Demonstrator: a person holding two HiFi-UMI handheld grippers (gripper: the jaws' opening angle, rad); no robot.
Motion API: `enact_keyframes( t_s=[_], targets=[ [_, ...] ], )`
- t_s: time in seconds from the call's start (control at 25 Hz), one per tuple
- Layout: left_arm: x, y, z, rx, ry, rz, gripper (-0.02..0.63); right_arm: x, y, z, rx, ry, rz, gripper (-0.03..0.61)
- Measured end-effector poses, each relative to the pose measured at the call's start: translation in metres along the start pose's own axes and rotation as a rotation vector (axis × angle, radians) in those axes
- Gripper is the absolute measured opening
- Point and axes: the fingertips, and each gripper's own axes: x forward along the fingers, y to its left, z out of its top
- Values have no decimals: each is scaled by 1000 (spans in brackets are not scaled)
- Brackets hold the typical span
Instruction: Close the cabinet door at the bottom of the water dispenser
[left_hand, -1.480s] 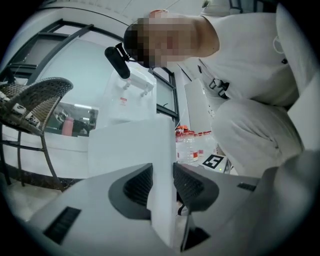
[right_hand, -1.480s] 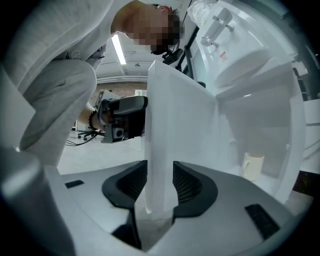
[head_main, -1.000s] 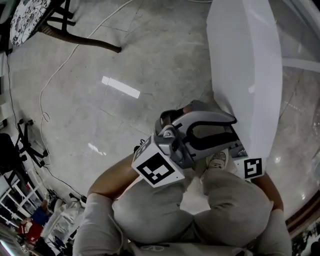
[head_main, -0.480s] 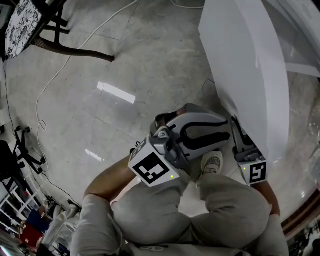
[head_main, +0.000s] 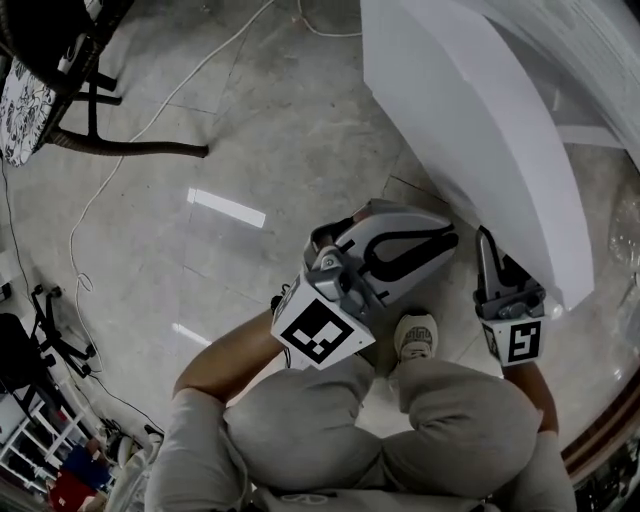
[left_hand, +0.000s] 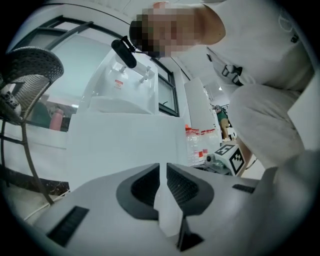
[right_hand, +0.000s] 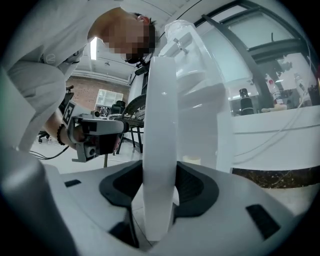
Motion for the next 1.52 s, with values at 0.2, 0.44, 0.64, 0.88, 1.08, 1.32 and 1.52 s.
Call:
enact_keyframes(
  t_s=[0.2, 0.44, 0.64, 0.88, 1.08, 1.32, 1.52],
  targets=[
    [17, 9, -6, 46, 25, 28, 9, -1, -7, 0, -8, -4, -2, 201],
    [32, 15, -4, 62, -1, 16, 9, 0, -11, 0, -14, -3, -16, 204],
    [48, 7, 0, 88, -9, -30, 9, -2, -14, -1, -8, 10, -23, 209],
    [62, 8, 4, 109, -12, -54, 9, 0, -25, -1, -14, 10, -15, 209],
    [75, 10, 6, 125, -2, -69, 9, -1, -40, -5, -9, 34, -15, 216],
    [89, 14, 7, 140, 4, -66, 9, -4, -60, -5, -7, 35, -88, 224],
    [101, 18, 7, 143, 12, -72, 9, -4, -76, -4, 3, 4, -129, 216]
  ],
)
